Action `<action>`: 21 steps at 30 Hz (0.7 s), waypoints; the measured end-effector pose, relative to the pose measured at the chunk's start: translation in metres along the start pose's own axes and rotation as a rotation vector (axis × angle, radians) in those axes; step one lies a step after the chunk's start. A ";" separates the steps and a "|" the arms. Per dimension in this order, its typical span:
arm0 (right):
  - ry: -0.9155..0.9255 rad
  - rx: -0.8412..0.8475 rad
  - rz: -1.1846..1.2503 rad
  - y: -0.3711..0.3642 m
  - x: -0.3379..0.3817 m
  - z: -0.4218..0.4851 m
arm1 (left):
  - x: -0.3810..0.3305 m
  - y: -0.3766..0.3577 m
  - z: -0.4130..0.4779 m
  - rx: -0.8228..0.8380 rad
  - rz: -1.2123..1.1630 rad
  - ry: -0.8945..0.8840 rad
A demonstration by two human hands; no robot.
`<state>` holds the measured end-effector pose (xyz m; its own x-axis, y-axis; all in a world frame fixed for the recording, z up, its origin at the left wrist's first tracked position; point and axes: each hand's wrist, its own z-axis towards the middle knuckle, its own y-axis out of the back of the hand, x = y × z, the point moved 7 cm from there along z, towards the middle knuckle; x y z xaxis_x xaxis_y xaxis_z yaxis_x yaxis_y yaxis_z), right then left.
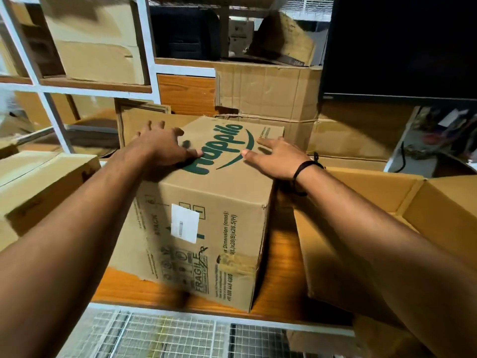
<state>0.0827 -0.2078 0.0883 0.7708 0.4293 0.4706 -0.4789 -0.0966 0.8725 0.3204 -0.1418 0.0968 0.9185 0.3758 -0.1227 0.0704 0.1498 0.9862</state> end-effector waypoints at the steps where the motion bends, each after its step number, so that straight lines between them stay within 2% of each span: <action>1: -0.015 0.029 0.003 -0.005 0.002 0.002 | 0.009 -0.002 0.007 0.030 -0.022 0.050; 3: -0.050 0.088 0.028 -0.016 0.003 0.007 | 0.017 -0.011 0.017 0.124 -0.129 0.107; 6: -0.041 0.128 0.051 -0.023 0.011 0.012 | 0.012 -0.016 0.024 0.207 -0.301 0.066; 13: -0.018 -0.043 0.193 -0.029 0.034 0.000 | 0.025 -0.010 0.026 0.177 -0.411 0.022; 21: 0.052 -0.114 0.381 -0.060 0.098 -0.024 | 0.078 0.048 0.010 0.088 -0.395 -0.035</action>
<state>0.1770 -0.1381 0.0794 0.5080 0.4267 0.7483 -0.7726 -0.1584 0.6148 0.3992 -0.1150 0.1357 0.8268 0.2737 -0.4914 0.4519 0.1970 0.8700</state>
